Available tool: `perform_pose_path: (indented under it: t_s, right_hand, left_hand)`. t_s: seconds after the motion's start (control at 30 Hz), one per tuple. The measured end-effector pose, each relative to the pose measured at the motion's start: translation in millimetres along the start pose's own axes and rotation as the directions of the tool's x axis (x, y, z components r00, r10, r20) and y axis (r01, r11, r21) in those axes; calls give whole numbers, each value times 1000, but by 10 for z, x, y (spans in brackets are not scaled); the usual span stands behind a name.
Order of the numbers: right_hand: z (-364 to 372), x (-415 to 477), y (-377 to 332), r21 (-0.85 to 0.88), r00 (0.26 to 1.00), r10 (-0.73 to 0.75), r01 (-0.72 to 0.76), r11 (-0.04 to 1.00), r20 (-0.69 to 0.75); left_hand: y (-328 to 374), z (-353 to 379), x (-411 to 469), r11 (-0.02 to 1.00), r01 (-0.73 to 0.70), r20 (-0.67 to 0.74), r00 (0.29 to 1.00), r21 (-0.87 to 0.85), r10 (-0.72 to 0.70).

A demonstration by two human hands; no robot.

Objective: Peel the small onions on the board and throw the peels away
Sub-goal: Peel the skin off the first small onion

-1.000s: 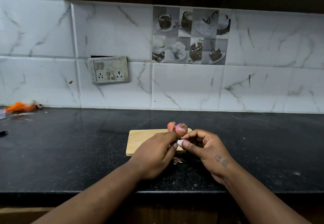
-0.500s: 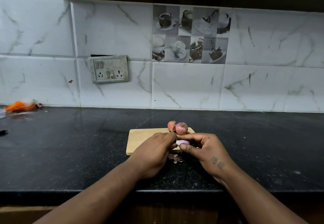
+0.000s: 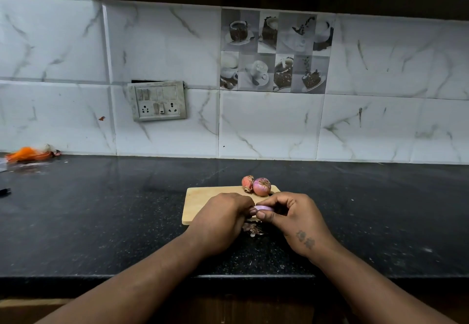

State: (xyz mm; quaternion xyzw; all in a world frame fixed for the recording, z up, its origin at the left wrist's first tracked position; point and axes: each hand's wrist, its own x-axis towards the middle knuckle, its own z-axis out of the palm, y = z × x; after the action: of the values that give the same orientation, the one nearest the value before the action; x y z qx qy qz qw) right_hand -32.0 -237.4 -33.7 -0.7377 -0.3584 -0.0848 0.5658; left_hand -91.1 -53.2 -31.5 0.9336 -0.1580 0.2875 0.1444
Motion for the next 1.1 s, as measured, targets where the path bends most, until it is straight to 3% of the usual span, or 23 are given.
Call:
perform_pose_path:
  t_s: [0.2,0.47,0.63,0.73,0.8,0.9,1.0,1.1]
  right_hand:
    - [40,-1,-34,-64,996,-61,57,996,-70]
    - [80,-7,-42,-335,963,-240,187,923,-124]
    - [153,28,-92,-471,921,-370,276,838,-120]
    - [157,60,-79,-459,918,-377,285,841,-121]
    - [129,68,-61,-445,924,-366,282,850,-114]
    - [97,44,-54,-517,919,-391,314,796,-43]
    - [59,4,-29,-593,926,-372,331,734,56]
    - [-37,30,23,-391,988,-152,128,911,-31]
  left_hand:
    - [18,23,19,996,67,-52,996,-56,-70]
    - [17,42,33,974,139,-83,984,-180,-156]
    - [19,18,38,868,230,-17,964,-441,-264]
    - [-15,-4,47,784,276,65,955,-556,-290]
    - [-18,-21,46,818,268,67,960,-510,-272]
    - [-10,-6,25,952,197,5,979,-234,-202]
    - [-106,-15,18,973,223,-59,972,-65,-227]
    - [-177,-66,8,975,223,-89,971,13,-221]
